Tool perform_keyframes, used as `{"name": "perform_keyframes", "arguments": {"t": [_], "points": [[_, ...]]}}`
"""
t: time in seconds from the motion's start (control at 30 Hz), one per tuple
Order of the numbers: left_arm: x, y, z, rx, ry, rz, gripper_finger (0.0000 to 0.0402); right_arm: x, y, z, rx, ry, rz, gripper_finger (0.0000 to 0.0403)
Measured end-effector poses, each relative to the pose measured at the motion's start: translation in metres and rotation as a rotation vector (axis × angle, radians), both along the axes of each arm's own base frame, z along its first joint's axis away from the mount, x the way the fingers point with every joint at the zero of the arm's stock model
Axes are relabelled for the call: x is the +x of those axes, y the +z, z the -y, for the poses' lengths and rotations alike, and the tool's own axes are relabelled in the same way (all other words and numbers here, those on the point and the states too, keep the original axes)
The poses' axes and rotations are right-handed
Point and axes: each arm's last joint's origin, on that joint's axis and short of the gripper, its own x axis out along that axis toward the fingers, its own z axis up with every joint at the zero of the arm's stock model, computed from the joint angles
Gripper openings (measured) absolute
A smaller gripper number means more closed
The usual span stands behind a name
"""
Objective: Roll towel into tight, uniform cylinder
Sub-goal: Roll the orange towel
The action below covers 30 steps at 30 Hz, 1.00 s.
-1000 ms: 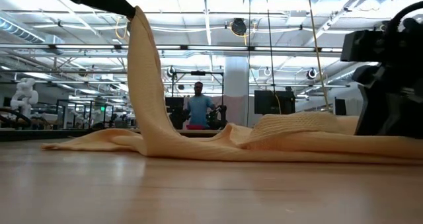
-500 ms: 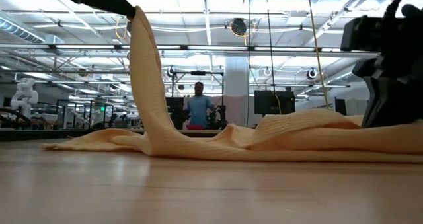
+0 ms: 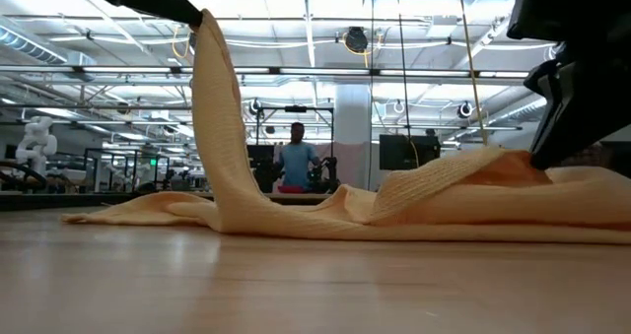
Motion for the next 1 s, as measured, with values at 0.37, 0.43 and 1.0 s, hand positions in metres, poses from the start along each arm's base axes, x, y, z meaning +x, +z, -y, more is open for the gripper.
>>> {"name": "perform_keyframes", "arguments": {"t": [0.37, 0.43, 1.0], "points": [[0.008, -0.011, 0.004, 0.028, 0.0, -0.048, 0.0002, 0.001, 0.0, 0.0, -0.001, -0.003, 0.004, 0.0006], [0.009, -0.012, 0.005, 0.03, 0.0, -0.051, 0.0002, 0.001, -0.001, 0.0, -0.007, 0.004, -0.001, 0.0019], [0.009, -0.012, 0.005, 0.032, 0.003, -0.049, 0.0002, 0.005, -0.035, 0.005, -0.128, -0.027, -0.151, 0.009]]}}
